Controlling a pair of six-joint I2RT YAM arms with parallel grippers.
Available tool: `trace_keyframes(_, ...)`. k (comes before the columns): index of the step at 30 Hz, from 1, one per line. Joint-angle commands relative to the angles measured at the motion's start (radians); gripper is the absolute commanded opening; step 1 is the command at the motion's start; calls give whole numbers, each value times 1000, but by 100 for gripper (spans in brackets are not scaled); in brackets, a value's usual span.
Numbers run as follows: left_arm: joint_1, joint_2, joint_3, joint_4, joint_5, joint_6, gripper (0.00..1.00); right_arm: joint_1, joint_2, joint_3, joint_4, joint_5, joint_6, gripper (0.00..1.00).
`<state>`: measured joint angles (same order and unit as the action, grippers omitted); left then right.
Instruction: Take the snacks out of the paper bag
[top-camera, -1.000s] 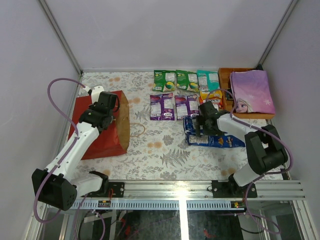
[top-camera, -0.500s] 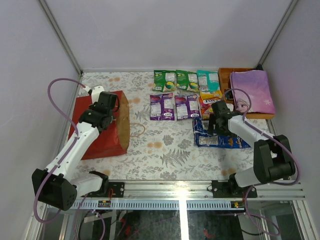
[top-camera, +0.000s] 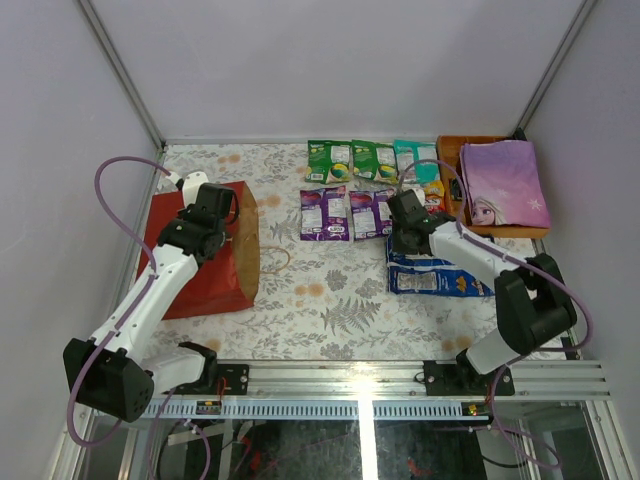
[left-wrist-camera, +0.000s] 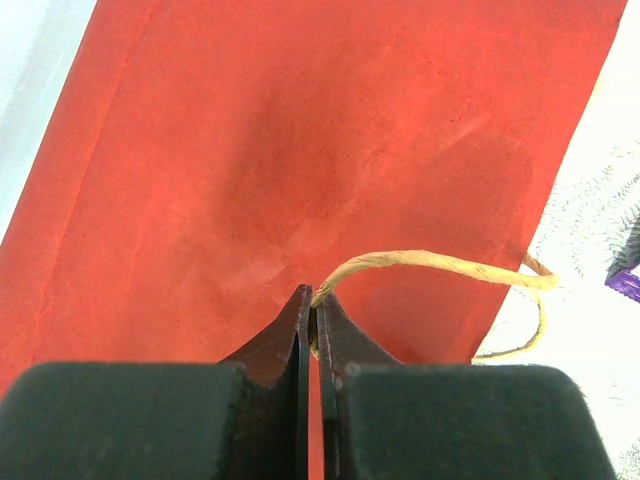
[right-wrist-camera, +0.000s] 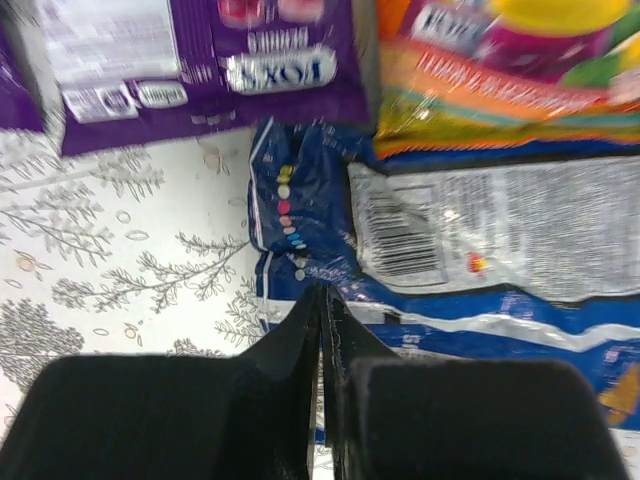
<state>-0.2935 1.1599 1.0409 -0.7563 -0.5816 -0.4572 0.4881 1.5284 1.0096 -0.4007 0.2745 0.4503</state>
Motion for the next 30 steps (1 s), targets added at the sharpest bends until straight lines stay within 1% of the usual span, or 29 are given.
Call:
trace_keyframes(1, 7, -15, -8, 40, 2, 17, 0, -2, 49, -64, 72, -117, 39, 0)
trace_keyframes(5, 6, -11, -7, 40, 2, 18, 0, -1, 72, -129, 106, -167, 57, 0)
trace_keyframes(11, 7, -5, -6, 40, 2, 18, 0, 0, 64, -223, 117, -175, 93, 0)
trace_keyframes(15, 6, -4, -7, 40, 3, 18, 0, 0, 24, -286, 134, -186, 149, 0)
trace_keyframes(19, 7, -10, -10, 40, -4, 17, 0, 5, -66, -361, 176, -181, 216, 0)
trace_keyframes(22, 6, -8, -8, 40, 1, 18, 0, 26, -134, -354, 166, -128, 213, 0)
trace_keyframes(26, 7, -11, -10, 41, 1, 18, 0, 29, -210, -301, 161, -43, 178, 0)
trace_keyframes(28, 7, -15, -12, 40, -3, 17, 0, 29, -212, -268, 182, -20, 152, 0)
trace_keyframes(30, 7, -14, -11, 41, -1, 16, 0, 27, -182, -226, 219, -27, 128, 0)
